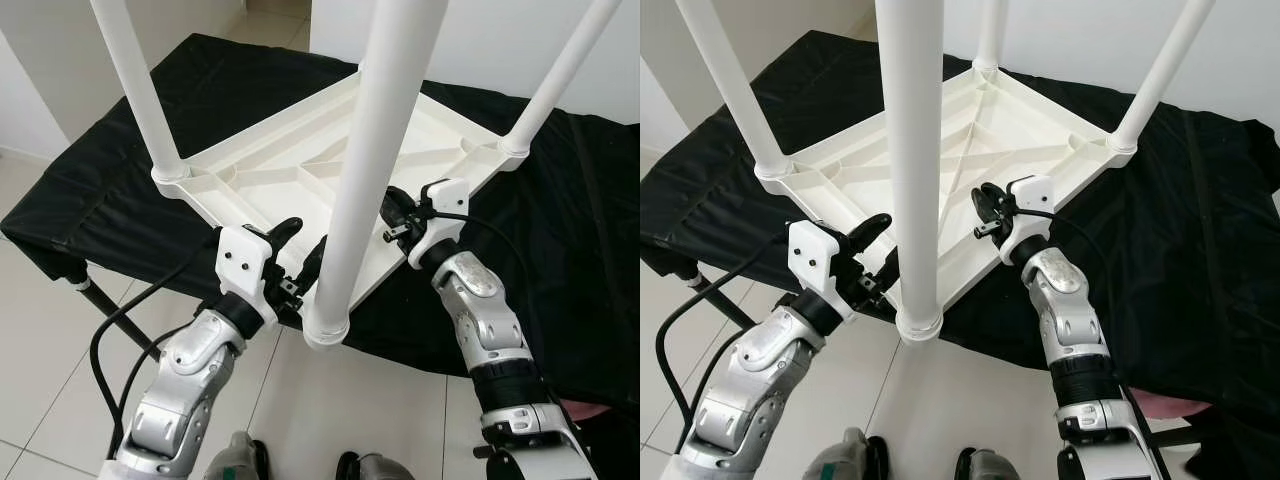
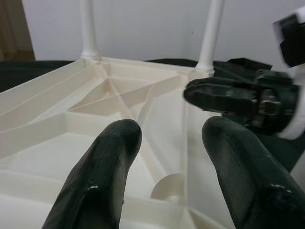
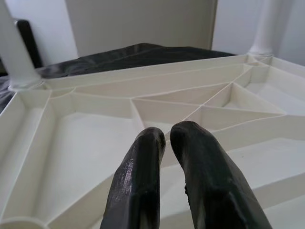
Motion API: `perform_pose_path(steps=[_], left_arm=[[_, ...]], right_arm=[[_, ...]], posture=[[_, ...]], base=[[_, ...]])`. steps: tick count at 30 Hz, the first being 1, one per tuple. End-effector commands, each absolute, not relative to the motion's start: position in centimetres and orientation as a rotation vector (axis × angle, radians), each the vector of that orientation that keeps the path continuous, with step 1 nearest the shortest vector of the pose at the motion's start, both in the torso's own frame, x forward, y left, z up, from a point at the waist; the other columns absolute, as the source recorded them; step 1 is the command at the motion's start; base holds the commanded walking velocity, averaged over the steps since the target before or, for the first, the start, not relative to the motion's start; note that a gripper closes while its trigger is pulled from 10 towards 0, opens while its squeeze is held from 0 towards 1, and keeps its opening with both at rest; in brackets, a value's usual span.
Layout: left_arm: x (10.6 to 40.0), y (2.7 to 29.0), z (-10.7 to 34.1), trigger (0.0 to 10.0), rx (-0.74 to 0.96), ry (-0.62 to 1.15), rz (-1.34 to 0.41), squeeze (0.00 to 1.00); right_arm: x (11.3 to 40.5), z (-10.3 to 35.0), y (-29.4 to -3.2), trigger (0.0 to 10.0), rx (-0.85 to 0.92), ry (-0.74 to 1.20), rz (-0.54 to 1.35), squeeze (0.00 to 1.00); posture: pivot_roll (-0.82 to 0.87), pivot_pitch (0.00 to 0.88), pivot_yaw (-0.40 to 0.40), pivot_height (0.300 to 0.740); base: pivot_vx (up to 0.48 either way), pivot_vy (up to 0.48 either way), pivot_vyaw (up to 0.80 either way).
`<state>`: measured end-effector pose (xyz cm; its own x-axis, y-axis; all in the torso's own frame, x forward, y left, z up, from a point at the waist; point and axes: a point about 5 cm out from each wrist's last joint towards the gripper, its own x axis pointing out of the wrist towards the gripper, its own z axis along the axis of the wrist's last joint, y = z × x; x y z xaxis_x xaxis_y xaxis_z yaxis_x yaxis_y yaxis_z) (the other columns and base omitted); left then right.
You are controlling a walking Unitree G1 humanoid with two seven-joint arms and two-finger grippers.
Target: Building children table
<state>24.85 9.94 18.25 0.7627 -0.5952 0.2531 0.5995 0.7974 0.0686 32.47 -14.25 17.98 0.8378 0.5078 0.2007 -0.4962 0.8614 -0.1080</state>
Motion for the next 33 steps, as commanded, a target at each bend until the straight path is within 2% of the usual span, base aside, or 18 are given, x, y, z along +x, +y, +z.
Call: perform_pose_path(steps=[1, 7, 16, 17, 20, 21, 23, 32, 33], left_arm=[[24.5, 9.6, 17.8, 10.0, 0.000, -0.250, -0.799, 0.00], [24.9, 10.4, 17.1, 10.0, 0.046, -0.217, -0.778, 0.00], [24.8, 11.7, 16.8, 10.0, 0.119, -0.198, -0.826, 0.00], [24.5, 11.8, 16.7, 10.0, 0.134, -0.189, -0.846, 0.00], [24.4, 11.9, 16.6, 10.0, 0.143, -0.182, -0.860, 0.00], [23.9, 11.9, 16.4, 10.0, 0.152, -0.166, -0.893, 0.00], [23.2, 11.8, 16.0, 10.0, 0.170, -0.128, -0.955, 0.00], [22.4, 11.8, 15.5, 10.0, 0.200, -0.091, -0.994, 0.00], [22.4, 11.9, 15.4, 10.0, 0.213, -0.090, -0.992, 0.00]], right_arm=[[32.1, 18.1, -14.6, 10.0, -0.055, -0.224, 0.565, 0.00], [30.3, 17.8, -17.0, 10.0, -0.135, -0.157, 0.717, 0.00], [28.0, 16.8, -18.8, 10.0, -0.216, 0.008, 0.950, 0.00], [27.8, 16.8, -18.6, 10.0, -0.222, 0.025, 0.999, 0.96], [27.6, 16.9, -18.5, 10.0, -0.224, 0.036, 1.031, 0.96], [27.4, 16.9, -17.9, 10.0, -0.224, 0.039, 1.081, 1.00], [26.9, 16.9, -16.7, 10.0, -0.234, 0.051, 1.188, 1.00], [25.3, 16.6, -15.4, 10.0, -0.273, 0.115, 1.421, 1.00], [25.1, 16.6, -15.2, 10.0, -0.285, 0.120, 1.466, 0.00]], posture=[[0.01, 0.122, 0.009, 0.740], [-0.01, 0.116, 0.022, 0.740], [-0.03, 0.106, 0.023, 0.740], [-0.03, 0.100, 0.022, 0.740], [-0.03, 0.100, 0.022, 0.740], [-0.02, 0.091, 0.018, 0.740], [-0.02, 0.087, 0.015, 0.740], [-0.01, 0.082, 0.011, 0.740], [0.00, 0.080, 0.010, 0.740]], base=[[0.000, 0.000, 0.00], [0.000, 0.000, 0.00], [0.000, 0.000, 0.00], [0.000, 0.000, 0.00], [0.000, 0.000, 0.00], [0.000, 0.000, 0.00], [0.000, 0.000, 0.00], [0.000, 0.000, 0.00], [0.000, 0.000, 0.00]])
